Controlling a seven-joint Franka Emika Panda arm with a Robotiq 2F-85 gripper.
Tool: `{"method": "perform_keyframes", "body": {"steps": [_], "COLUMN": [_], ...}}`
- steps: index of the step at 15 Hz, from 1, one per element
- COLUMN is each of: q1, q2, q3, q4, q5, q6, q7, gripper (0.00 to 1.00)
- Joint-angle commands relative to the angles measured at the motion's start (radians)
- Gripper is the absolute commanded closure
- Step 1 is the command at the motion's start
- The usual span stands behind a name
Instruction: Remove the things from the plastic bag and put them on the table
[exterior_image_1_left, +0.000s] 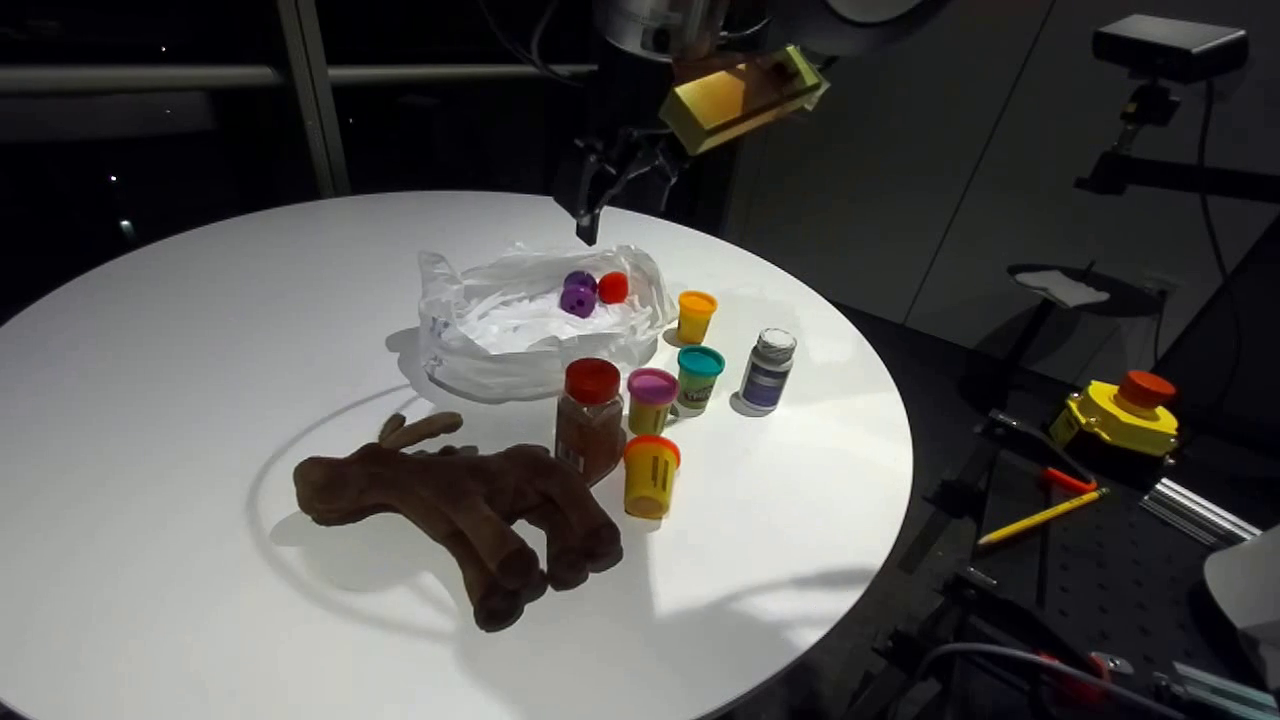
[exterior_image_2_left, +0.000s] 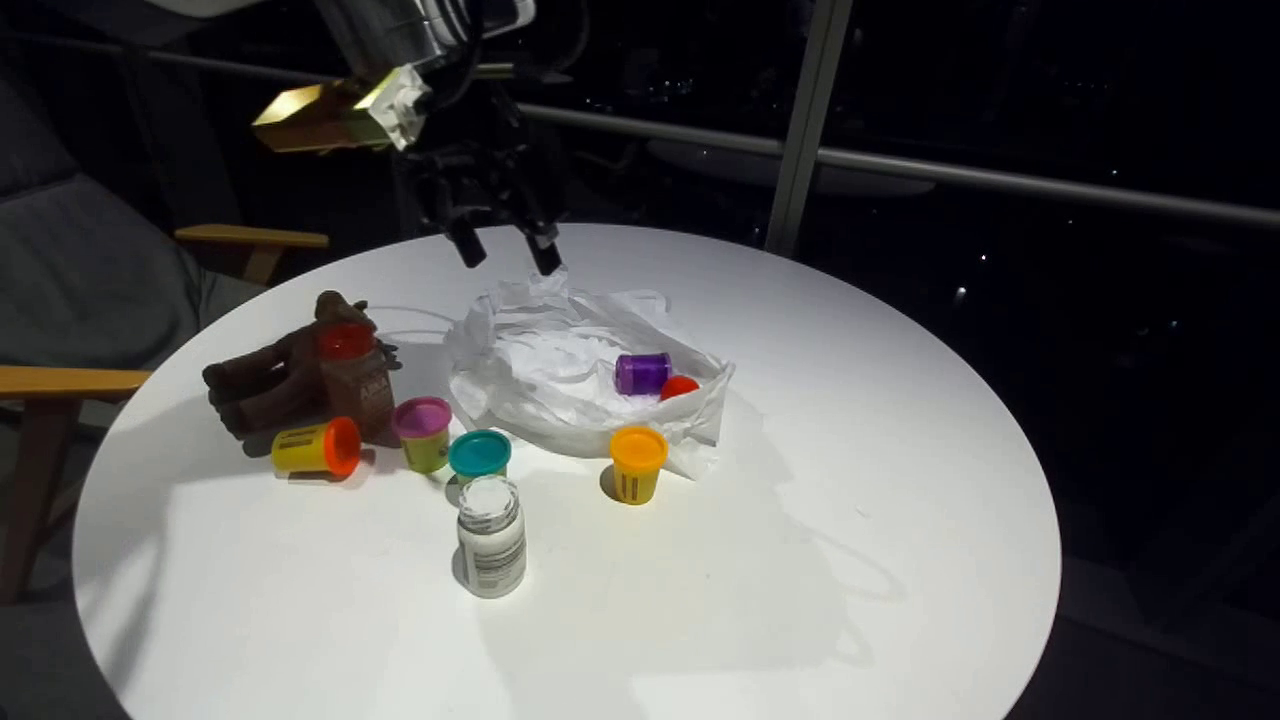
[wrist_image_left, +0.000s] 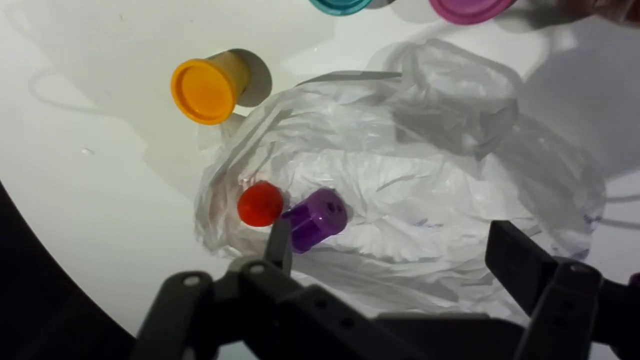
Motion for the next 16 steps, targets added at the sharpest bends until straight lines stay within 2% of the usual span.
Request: {"method": "perform_keyframes", "body": {"steps": [1,5,9,12,16], "q1": [-0.046,-0.078,-0.079,-0.063,-0.055], "q2": [0.175,0.373,0.520,0.593,0.663], "q3": [-0.016,-0.019,-0.035,-0.067,-0.103], "q4": [0.202,0.389,0.555,0.647,0.744], "q5": [0.084,0.276,0.450,0.513,0.532], "q6": [-0.053,-0.118,-0.141,-0.125,-0.156], "q7": [0.062,0.077,0.139,0.243,0.370], "gripper": [0.00,0.00,0.00,0.00,0.00]}}
